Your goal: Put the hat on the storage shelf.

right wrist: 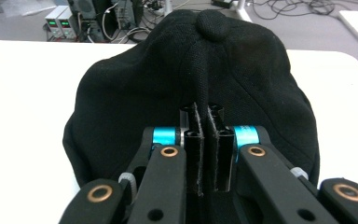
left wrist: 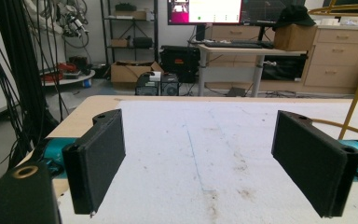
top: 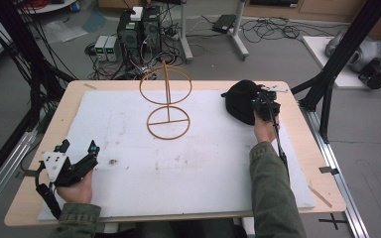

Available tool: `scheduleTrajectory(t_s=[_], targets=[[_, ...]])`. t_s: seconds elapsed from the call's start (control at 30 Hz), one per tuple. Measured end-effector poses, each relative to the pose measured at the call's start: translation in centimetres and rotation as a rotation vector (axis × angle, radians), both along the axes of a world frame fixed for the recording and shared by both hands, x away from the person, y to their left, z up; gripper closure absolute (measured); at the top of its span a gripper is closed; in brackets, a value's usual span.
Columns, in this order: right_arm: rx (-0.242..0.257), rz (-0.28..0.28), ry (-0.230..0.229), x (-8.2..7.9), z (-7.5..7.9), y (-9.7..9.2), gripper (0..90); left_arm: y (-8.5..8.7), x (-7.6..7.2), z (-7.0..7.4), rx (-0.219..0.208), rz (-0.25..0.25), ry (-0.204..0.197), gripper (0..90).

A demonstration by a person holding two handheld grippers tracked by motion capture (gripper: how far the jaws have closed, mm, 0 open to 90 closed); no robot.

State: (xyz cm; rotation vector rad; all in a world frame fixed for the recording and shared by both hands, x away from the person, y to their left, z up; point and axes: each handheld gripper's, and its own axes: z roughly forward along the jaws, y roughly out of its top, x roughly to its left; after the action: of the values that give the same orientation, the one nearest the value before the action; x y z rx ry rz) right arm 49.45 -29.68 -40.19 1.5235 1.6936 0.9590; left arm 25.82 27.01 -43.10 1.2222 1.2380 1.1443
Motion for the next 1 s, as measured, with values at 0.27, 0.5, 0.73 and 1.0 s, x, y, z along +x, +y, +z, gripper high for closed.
scheduleTrajectory(t_s=[0.27, 0.5, 0.73, 1.0], targets=[[0.060, 0.021, -0.055, -1.0, 0.3, -1.1, 86.7, 0.0, 0.0, -0.1, -0.001, 0.001, 0.001, 17.5], [0.019, -0.007, -0.075, -1.6, 0.8, -1.6, 87.1, 0.0, 0.0, -0.1, 0.002, 0.001, 0.008, 17.6], [0.031, 0.007, -0.128, -2.2, 1.9, -1.7, 87.1, 0.0, 0.1, -0.1, 0.002, 0.000, 0.010, 17.5], [0.116, 0.022, -0.233, -3.7, 4.0, -1.9, 86.9, -0.1, 0.1, -0.2, -0.003, 0.002, 0.015, 17.5]])
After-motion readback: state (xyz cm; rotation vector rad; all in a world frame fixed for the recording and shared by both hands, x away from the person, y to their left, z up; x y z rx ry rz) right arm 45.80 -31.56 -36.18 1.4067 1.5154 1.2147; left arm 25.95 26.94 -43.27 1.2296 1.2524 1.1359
